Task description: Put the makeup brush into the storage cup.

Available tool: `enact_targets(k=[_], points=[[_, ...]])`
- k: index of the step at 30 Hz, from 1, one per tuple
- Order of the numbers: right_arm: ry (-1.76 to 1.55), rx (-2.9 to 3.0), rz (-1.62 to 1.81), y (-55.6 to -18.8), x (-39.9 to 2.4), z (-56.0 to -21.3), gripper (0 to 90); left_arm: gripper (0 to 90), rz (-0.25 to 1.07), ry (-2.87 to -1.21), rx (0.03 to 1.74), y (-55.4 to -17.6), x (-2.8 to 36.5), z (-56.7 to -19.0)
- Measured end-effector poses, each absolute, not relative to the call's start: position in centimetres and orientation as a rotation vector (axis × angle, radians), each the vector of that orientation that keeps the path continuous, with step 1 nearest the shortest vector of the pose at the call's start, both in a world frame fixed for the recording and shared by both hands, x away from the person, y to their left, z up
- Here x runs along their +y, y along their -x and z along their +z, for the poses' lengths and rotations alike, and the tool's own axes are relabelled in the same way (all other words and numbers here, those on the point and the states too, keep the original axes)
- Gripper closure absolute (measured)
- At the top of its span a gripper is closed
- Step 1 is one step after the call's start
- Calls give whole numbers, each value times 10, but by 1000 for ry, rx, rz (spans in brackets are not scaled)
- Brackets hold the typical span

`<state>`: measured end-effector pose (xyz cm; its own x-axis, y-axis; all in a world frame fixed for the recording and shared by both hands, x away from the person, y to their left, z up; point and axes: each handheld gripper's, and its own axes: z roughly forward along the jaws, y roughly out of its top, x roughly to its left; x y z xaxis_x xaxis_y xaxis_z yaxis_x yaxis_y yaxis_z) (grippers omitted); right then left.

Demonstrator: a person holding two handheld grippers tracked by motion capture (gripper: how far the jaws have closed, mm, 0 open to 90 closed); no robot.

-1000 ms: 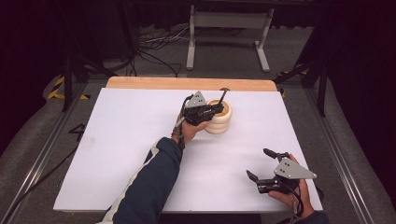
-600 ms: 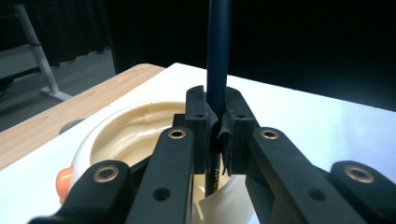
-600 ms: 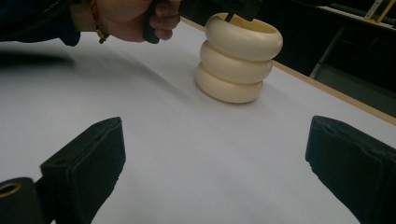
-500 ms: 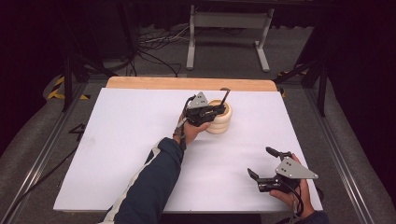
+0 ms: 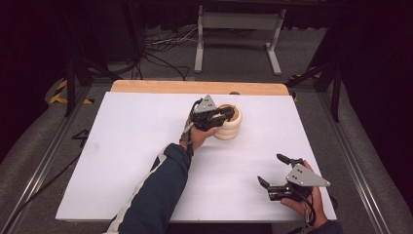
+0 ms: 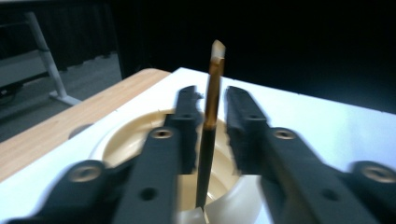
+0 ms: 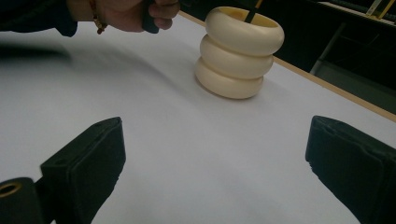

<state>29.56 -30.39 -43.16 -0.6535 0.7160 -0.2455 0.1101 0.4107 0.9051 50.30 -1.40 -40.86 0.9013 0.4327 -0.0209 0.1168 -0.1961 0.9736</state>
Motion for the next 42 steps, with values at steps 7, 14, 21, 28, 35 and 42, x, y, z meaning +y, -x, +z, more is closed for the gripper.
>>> enact_targets(k=[7, 14, 21, 28, 35, 42], points=[[-697, 2048, 1241, -296, -303, -432, 56, 345, 367, -1752, 461, -501, -10, -400], [-698, 2051, 1241, -296, -303, -432, 57, 205, 397, -1783, 469, -498, -9, -394], [-694, 2051, 1235, -296, -302, -433, 58, 111, 419, -1811, 466, -493, -2, -384], [-694, 2057, 1228, -296, -301, -433, 59, 72, 444, -1841, 436, -489, 6, -380], [-691, 2065, 1219, -296, -300, -435, 59, 42, 459, -1855, 418, -486, 17, -375], [-692, 2065, 1219, -296, -300, -435, 60, 29, 485, -1891, 378, -477, 23, -369]])
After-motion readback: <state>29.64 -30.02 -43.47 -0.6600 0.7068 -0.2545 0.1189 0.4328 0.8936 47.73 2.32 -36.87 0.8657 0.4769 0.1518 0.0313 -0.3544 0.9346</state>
